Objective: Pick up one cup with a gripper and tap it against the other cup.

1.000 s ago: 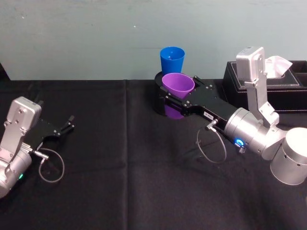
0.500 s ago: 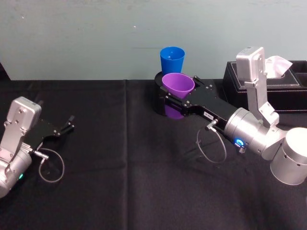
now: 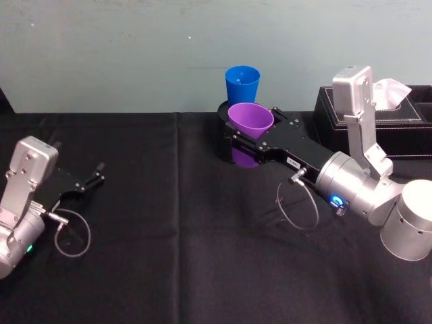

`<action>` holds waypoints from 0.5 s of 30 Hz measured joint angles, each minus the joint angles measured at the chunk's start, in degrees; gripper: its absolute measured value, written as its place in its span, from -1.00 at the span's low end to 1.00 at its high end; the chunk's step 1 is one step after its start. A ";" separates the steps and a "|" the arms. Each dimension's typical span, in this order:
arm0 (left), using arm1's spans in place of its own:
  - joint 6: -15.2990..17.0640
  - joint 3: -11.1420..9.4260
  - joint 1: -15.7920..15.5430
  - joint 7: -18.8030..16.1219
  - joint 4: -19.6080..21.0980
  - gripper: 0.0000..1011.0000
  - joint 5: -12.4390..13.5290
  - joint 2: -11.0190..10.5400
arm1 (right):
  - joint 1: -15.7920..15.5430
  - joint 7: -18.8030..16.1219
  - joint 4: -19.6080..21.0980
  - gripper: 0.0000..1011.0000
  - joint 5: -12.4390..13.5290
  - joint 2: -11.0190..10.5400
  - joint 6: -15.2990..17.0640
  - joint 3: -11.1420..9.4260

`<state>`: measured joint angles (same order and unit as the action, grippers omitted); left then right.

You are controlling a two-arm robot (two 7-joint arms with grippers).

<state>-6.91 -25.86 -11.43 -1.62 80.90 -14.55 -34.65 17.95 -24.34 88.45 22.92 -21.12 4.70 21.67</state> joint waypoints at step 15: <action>0.00 0.00 0.00 0.00 0.00 0.98 0.00 0.00 | 3.08 1.12 -7.40 0.47 -0.42 2.40 -1.50 0.83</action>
<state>-6.91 -25.86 -11.43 -1.62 80.90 -14.55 -34.65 21.03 -23.21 81.05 22.50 -18.73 3.20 22.50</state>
